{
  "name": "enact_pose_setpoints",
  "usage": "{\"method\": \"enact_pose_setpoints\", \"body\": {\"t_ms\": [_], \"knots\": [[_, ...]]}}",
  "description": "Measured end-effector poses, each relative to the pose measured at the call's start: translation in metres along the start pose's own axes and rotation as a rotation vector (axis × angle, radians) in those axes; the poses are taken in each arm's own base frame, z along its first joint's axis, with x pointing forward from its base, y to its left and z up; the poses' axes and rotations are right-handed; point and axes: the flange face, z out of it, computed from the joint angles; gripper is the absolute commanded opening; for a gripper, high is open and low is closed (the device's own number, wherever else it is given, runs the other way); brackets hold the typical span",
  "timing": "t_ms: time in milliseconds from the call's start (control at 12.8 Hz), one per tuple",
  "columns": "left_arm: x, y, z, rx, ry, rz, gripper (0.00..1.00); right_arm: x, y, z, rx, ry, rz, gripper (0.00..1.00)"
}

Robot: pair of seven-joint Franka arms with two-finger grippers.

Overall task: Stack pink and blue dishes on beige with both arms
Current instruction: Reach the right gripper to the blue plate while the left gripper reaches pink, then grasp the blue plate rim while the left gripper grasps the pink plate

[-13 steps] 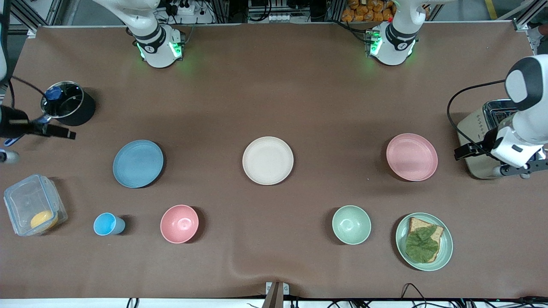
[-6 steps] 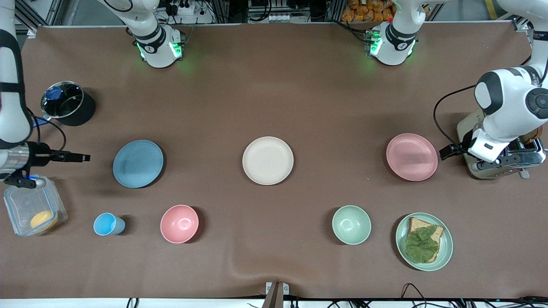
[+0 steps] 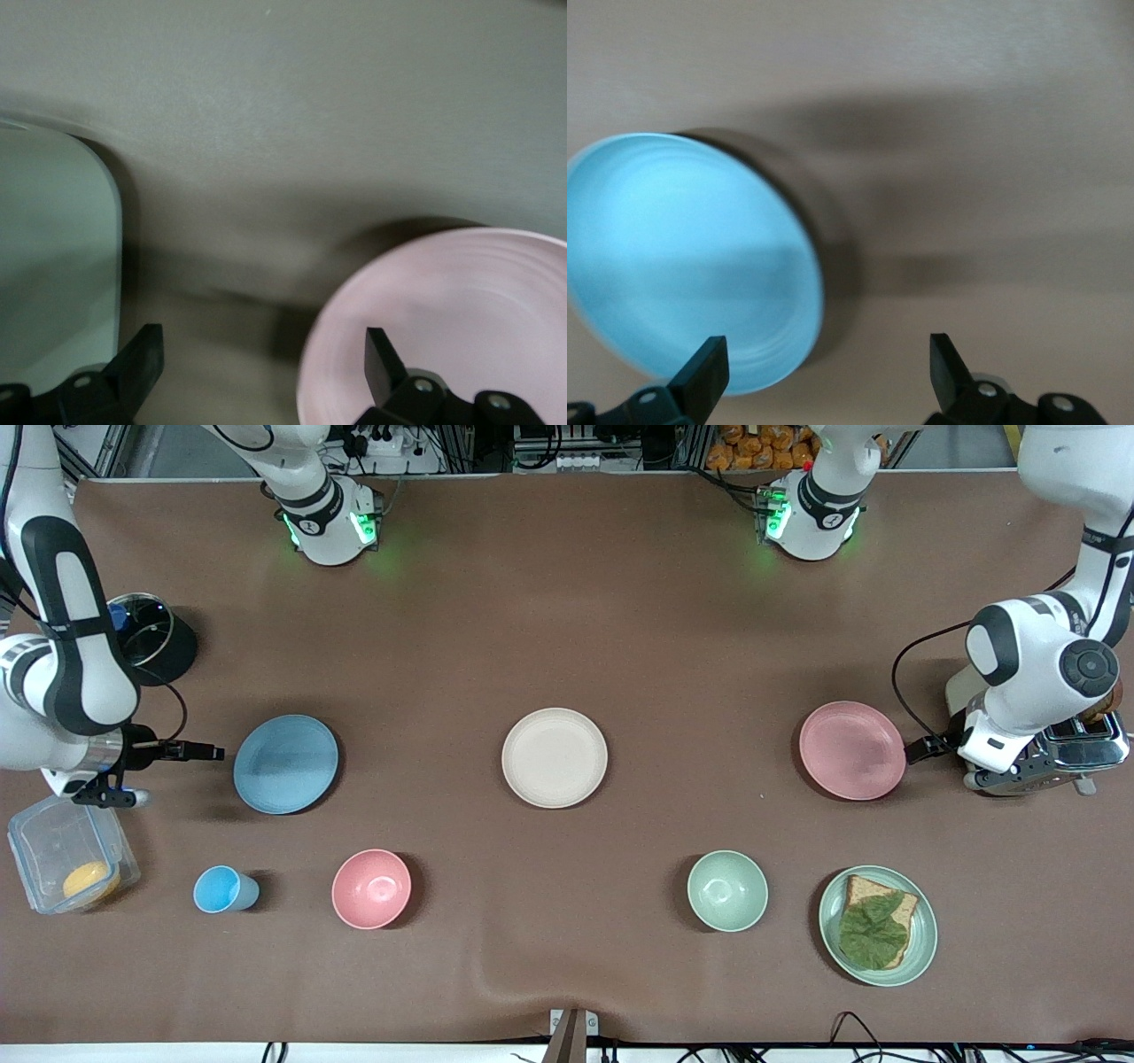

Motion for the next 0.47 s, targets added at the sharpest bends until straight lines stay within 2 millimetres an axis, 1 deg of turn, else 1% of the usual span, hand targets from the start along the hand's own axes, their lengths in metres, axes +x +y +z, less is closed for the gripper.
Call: {"method": "enact_pose_setpoints", "body": {"t_ms": [78,157,235,314,471], "knots": [[-0.001,-0.001,0.012,0.002,-0.001,0.0,1.0,-0.006,0.005,0.015,-0.013,0.024,-0.005,1.0],[-0.001,0.002,0.02,0.002,-0.004,0.004,1.0,-0.014,0.005,0.033,-0.02,0.032,-0.008,1.0],[-0.002,0.005,0.023,0.001,-0.005,0.01,1.0,-0.021,0.001,0.047,-0.013,0.031,-0.002,1.0],[-0.002,0.008,0.022,-0.001,-0.003,0.015,1.0,-0.026,-0.004,0.057,0.004,0.025,0.006,1.0],[-0.002,0.01,0.022,-0.003,-0.004,0.048,1.0,-0.028,-0.012,0.063,0.026,0.018,0.011,1.0]]}}
